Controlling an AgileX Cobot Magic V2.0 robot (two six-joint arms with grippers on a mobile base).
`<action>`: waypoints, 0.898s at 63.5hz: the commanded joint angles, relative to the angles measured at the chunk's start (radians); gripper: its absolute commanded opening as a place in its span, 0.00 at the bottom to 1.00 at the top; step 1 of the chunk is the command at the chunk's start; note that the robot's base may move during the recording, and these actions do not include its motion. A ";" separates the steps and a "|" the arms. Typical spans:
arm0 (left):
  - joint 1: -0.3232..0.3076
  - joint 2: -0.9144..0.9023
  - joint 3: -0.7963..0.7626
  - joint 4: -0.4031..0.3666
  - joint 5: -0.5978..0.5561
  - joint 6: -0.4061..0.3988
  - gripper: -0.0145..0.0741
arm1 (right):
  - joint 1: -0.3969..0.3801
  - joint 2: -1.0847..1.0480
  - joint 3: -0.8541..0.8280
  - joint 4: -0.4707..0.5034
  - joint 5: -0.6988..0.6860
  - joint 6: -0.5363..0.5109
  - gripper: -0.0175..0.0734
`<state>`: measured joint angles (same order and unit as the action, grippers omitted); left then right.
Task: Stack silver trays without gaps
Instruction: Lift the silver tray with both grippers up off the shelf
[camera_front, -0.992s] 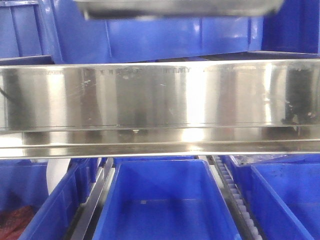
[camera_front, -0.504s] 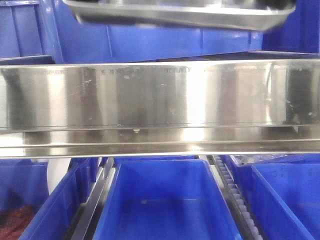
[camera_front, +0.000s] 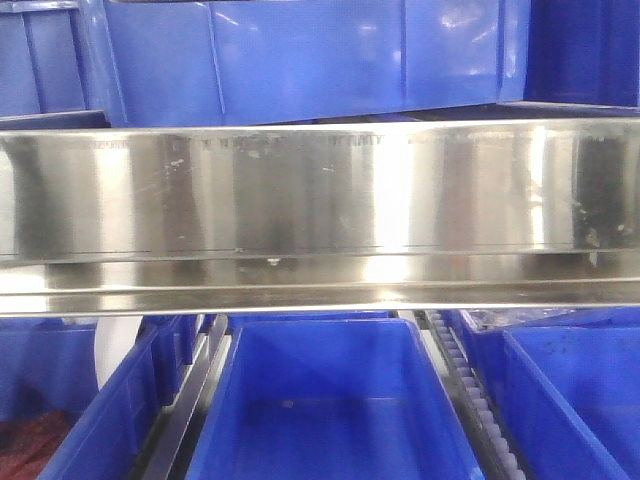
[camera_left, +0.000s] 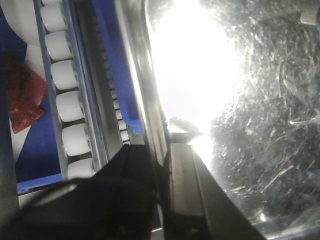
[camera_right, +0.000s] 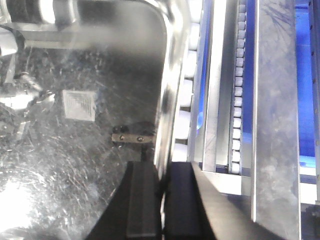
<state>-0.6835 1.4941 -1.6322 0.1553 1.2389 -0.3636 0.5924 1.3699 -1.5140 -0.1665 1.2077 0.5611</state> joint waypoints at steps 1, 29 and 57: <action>-0.019 -0.023 -0.018 0.011 0.067 0.013 0.12 | 0.004 -0.035 -0.034 -0.023 -0.103 -0.017 0.25; -0.019 0.019 -0.018 0.009 0.071 0.005 0.12 | 0.004 -0.012 -0.033 -0.035 -0.087 -0.018 0.25; -0.019 0.019 -0.018 0.009 0.067 0.005 0.12 | 0.004 -0.012 -0.033 -0.035 -0.088 -0.018 0.25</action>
<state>-0.6870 1.5471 -1.6276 0.1570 1.2315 -0.3927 0.5924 1.3900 -1.5137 -0.1834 1.2167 0.5589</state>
